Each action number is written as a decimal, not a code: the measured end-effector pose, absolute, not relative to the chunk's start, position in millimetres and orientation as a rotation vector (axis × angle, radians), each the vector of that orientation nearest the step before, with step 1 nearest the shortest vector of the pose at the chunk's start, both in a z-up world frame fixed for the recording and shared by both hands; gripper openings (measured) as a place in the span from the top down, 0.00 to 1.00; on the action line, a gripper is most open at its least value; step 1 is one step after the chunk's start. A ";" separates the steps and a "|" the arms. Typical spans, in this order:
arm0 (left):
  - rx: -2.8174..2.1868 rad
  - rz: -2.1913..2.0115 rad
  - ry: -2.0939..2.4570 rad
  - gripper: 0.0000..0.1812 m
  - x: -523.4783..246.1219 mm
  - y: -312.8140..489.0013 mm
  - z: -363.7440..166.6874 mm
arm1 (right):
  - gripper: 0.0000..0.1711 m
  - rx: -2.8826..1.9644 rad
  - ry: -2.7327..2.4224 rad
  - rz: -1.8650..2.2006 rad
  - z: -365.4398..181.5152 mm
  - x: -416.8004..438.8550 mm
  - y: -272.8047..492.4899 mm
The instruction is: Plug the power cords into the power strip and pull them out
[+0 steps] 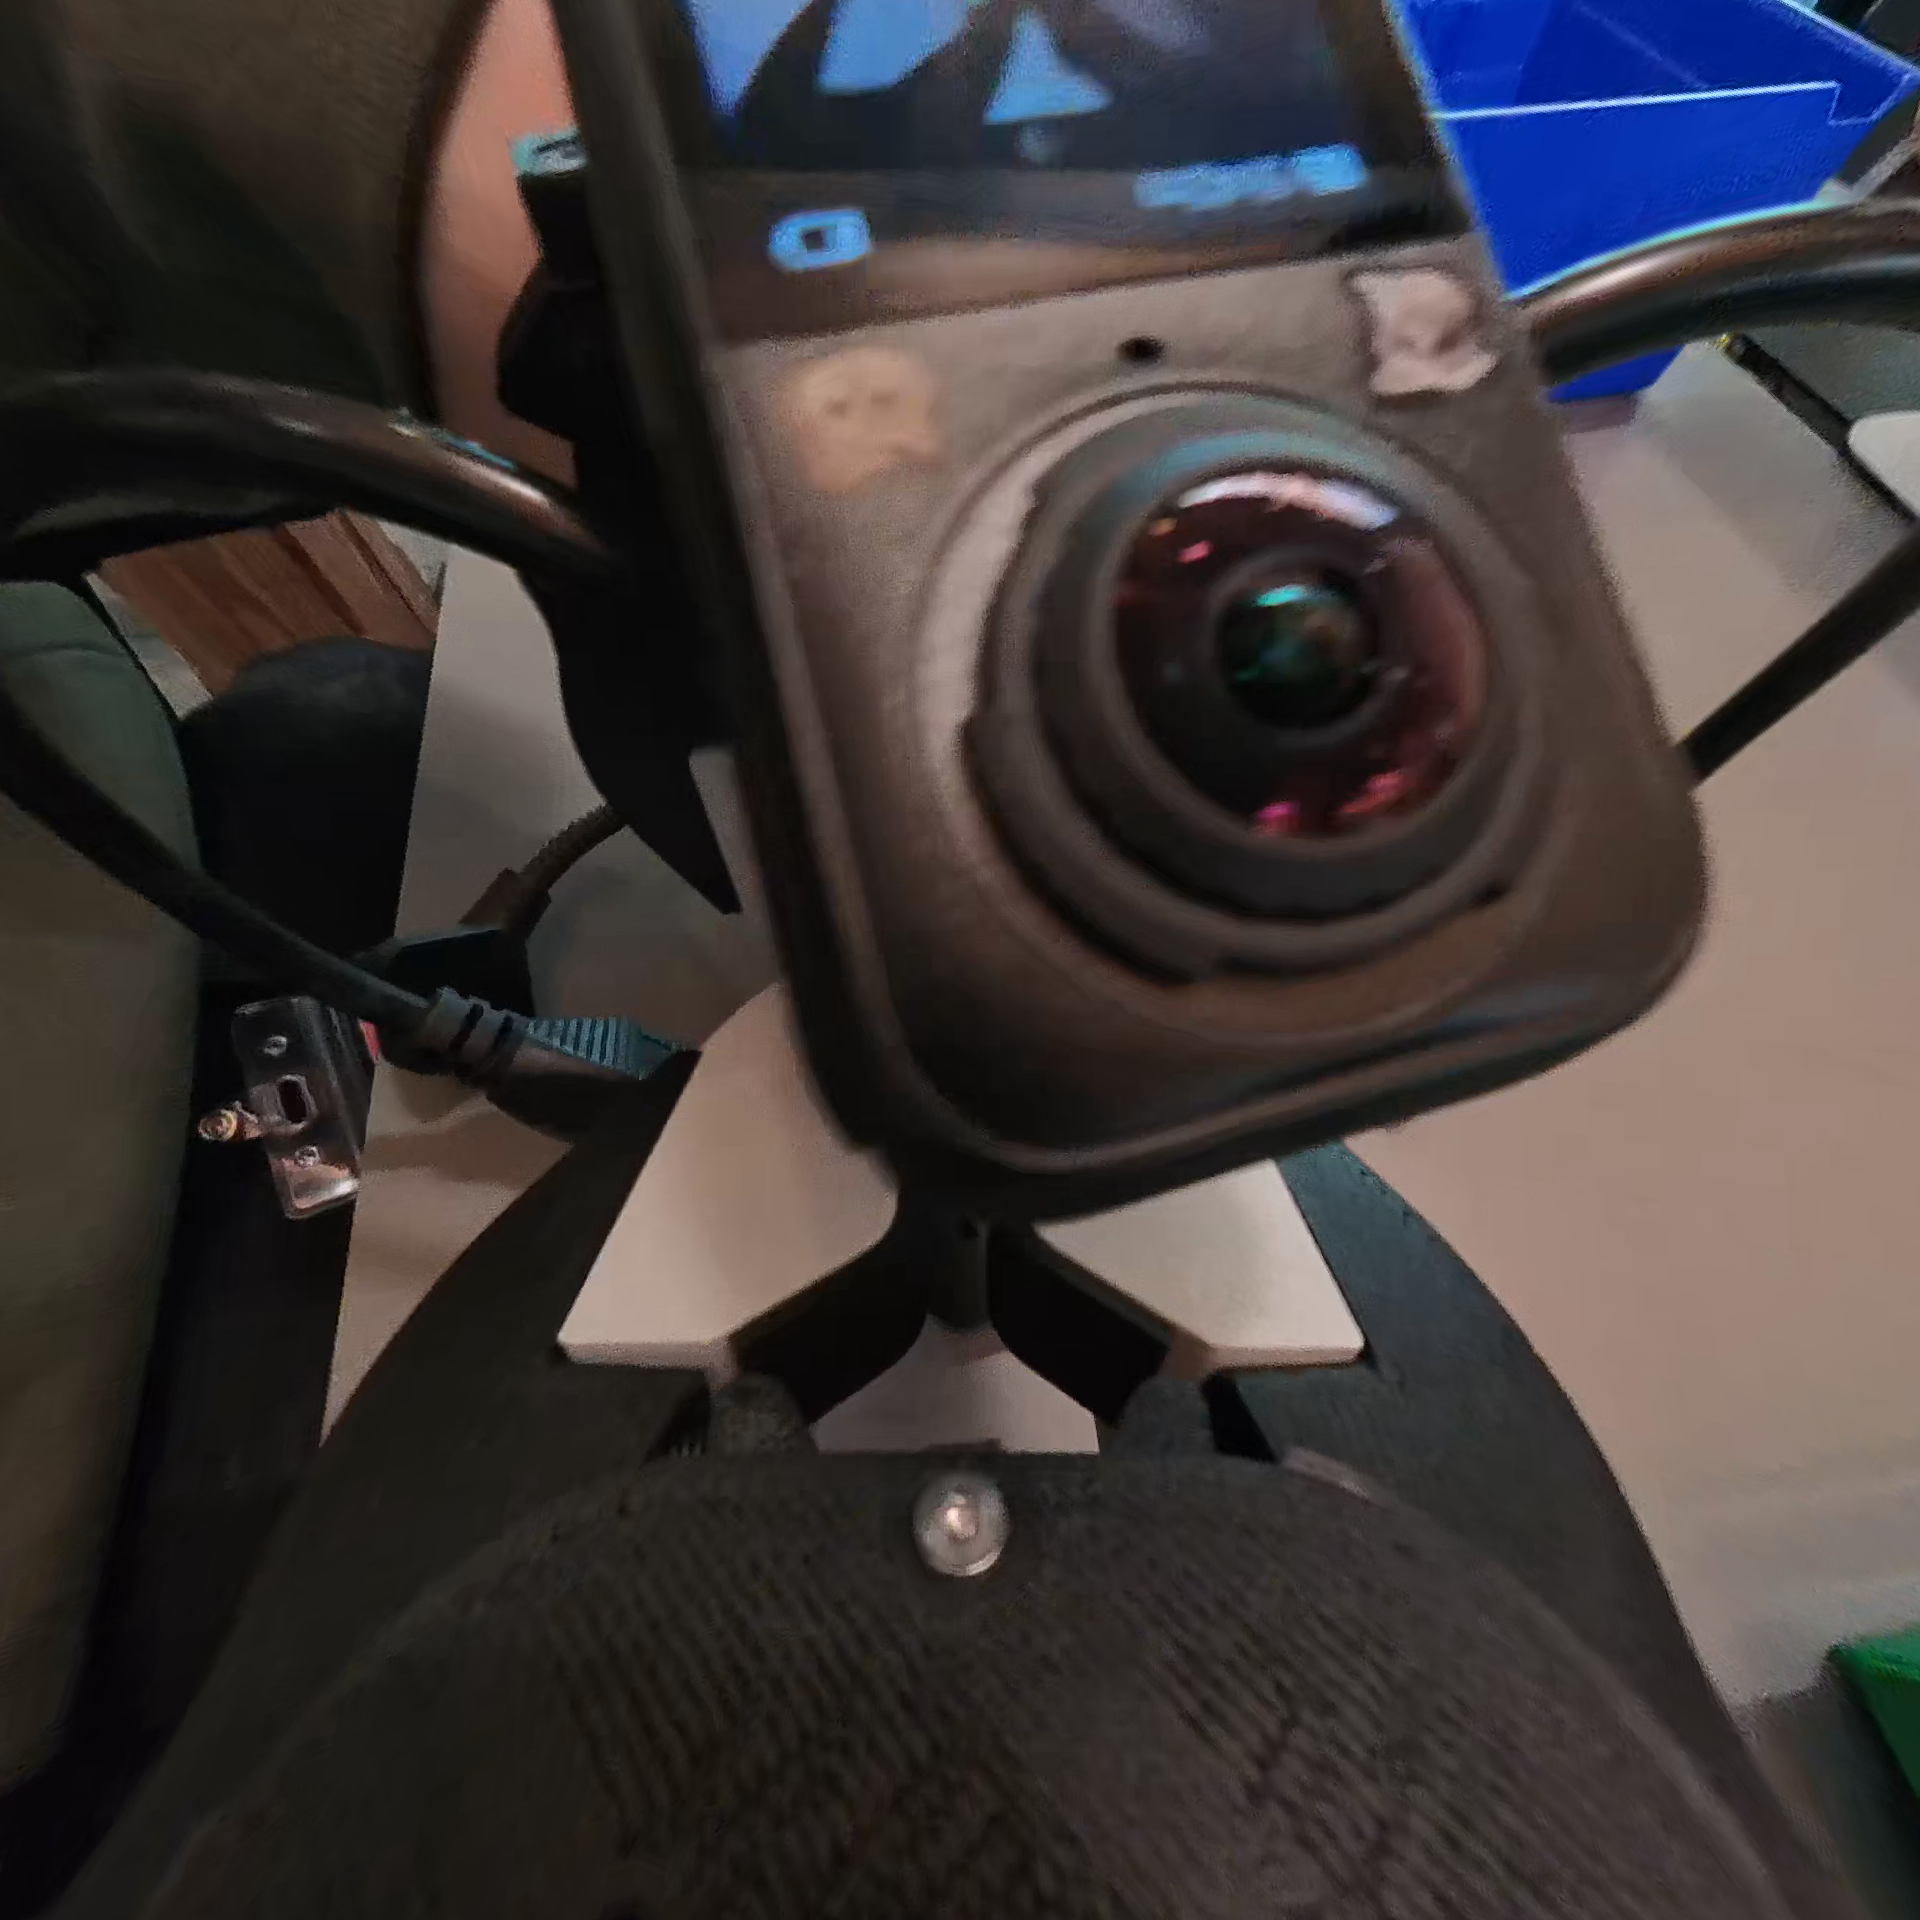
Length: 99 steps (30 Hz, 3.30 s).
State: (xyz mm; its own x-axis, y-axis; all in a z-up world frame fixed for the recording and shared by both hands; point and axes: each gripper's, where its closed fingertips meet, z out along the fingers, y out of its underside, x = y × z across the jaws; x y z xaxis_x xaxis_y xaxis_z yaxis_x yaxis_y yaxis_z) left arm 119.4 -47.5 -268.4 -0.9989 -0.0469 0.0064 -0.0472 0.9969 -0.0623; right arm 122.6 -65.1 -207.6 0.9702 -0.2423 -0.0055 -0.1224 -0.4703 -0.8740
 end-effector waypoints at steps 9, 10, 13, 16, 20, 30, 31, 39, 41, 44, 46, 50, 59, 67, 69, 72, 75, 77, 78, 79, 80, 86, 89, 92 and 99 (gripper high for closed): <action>0.101 0.101 -3.135 0.86 120.3 -48.6 -268.6 | 0.95 -1.998 0.289 -0.112 -205.7 128.2 -66.7; 0.128 0.108 -3.137 0.86 121.5 -49.1 -268.6 | 0.95 -1.966 0.317 -0.086 -205.3 132.5 -68.2; 0.187 0.174 -3.123 0.86 124.2 -50.2 -268.4 | 0.95 -1.873 0.373 -0.052 -203.3 140.0 -68.1; 0.143 0.170 -3.116 0.86 121.7 -49.0 -268.0 | 0.95 -1.941 0.297 -0.112 -203.3 131.2 -64.0; 0.124 0.109 -3.130 0.86 121.5 -49.6 -268.7 | 0.96 -1.997 0.269 -0.120 -205.1 131.2 -65.7; 0.127 0.139 -3.112 0.86 121.4 -48.2 -267.4 | 0.72 -2.005 0.271 -0.100 -201.6 132.0 -62.0; 0.123 0.146 -3.111 0.86 121.2 -48.2 -267.3 | 0.78 -2.007 0.264 -0.109 -201.3 131.4 -62.0; 0.103 0.142 -3.112 0.86 120.4 -48.1 -267.3 | 0.96 -1.977 0.273 -0.100 -200.3 130.1 -63.3; 0.084 0.158 -3.114 0.86 119.2 -47.7 -267.3 | 0.95 -1.952 0.275 -0.092 -199.4 127.6 -63.0; 0.084 0.176 -3.100 0.86 119.0 -47.4 -267.0 | 0.96 -1.926 0.277 -0.093 -198.1 125.2 -61.1; 0.044 0.171 -3.100 0.86 116.9 -46.6 -267.0 | 0.95 -1.951 0.241 -0.125 -198.3 119.9 -60.5; 0.078 0.135 -3.129 0.86 118.7 -48.1 -267.9 | 0.96 -1.922 0.303 -0.089 -199.3 128.2 -64.0; 0.168 0.177 -3.116 0.87 121.8 -47.7 -266.5 | 0.96 -1.865 0.331 -0.036 -195.3 138.0 -60.4; 0.208 0.197 -3.095 0.86 119.8 -47.1 -265.8 | 0.96 -1.982 0.228 -0.169 -195.4 124.9 -56.7; 0.200 0.179 -3.106 0.88 119.3 -47.2 -266.2 | 0.96 -1.988 0.220 -0.174 -196.0 124.1 -58.2; 0.217 0.165 -3.119 0.86 120.5 -47.4 -266.1 | 0.96 -1.949 0.257 -0.144 -194.6 128.9 -61.8; 0.200 0.179 -3.117 0.86 119.6 -46.6 -265.6 | 0.96 -1.937 0.244 -0.160 -193.1 125.6 -60.3; 0.204 0.178 -3.118 0.86 119.9 -46.7 -265.6 | 0.96 -1.925 0.252 -0.128 -193.0 128.0 -61.0; 0.222 0.176 -3.114 0.86 120.8 -46.9 -265.6 | 0.96 -1.922 0.277 -0.119 -192.8 130.2 -61.7; 0.196 0.169 -3.115 0.86 120.3 -46.5 -265.5 | 0.96 -1.951 0.239 -0.154 -192.8 127.9 -60.4; 0.185 0.169 -3.117 0.86 120.0 -46.3 -265.3 | 0.96 -1.967 0.226 -0.166 -192.5 127.0 -59.9; 0.225 0.229 -3.094 0.86 122.0 -46.6 -264.1 | 0.96 -1.895 0.272 -0.110 -188.4 134.7 -57.8; 0.220 0.232 -3.091 0.86 121.4 -45.9 -263.7 | 0.96 -1.902 0.254 -0.150 -187.2 132.3 -54.8; 0.244 0.221 -3.087 0.86 121.8 -46.5 -263.4 | 0.96 -1.963 0.237 -0.191 -187.2 132.5 -55.4; 0.272 0.180 -3.094 0.86 122.4 -47.3 -263.4 | 0.97 -2.004 0.218 -0.216 -187.3 133.8 -55.1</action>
State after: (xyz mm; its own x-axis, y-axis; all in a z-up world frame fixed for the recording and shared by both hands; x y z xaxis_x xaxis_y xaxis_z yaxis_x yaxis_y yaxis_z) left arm 122.4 -47.3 -263.4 -0.9842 -0.1721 0.0406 -0.1756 0.9780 -0.1124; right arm 133.8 -55.1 -187.3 0.9670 -0.2489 0.0549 -0.0579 -0.4240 -0.9038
